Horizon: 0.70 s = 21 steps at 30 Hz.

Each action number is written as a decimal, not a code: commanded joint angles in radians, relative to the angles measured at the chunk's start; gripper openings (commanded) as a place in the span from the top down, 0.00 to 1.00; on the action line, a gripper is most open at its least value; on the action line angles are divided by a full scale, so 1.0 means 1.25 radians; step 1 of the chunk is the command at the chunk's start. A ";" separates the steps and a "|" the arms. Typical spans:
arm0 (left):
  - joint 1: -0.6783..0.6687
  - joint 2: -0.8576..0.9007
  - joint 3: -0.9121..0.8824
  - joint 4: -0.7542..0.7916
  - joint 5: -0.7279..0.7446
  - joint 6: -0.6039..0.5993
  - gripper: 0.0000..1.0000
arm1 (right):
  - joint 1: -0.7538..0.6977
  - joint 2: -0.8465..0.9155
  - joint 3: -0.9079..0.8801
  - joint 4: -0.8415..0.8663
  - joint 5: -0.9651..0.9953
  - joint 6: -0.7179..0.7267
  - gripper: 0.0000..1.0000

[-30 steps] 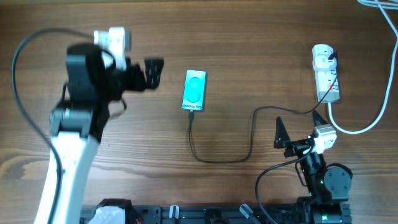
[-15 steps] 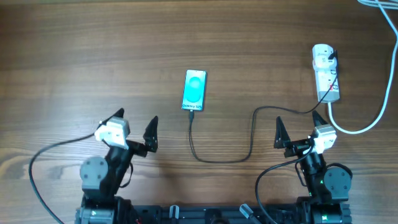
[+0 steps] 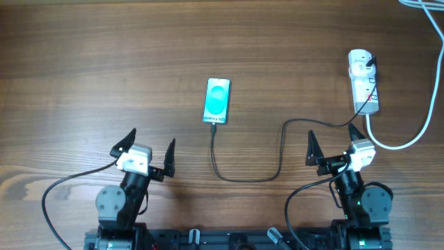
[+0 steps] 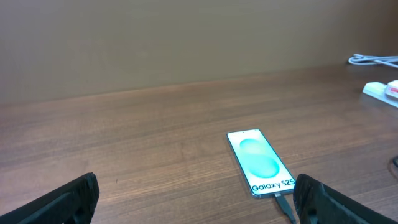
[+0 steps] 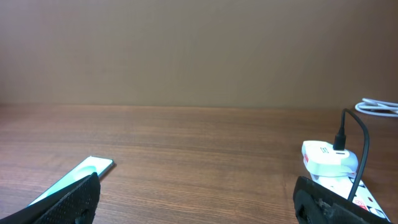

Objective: Plug charger to phone and switch on socket

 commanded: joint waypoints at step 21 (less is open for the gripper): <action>0.002 -0.031 -0.006 0.002 -0.004 0.000 0.00 | 0.002 -0.006 -0.001 0.004 0.012 0.001 0.01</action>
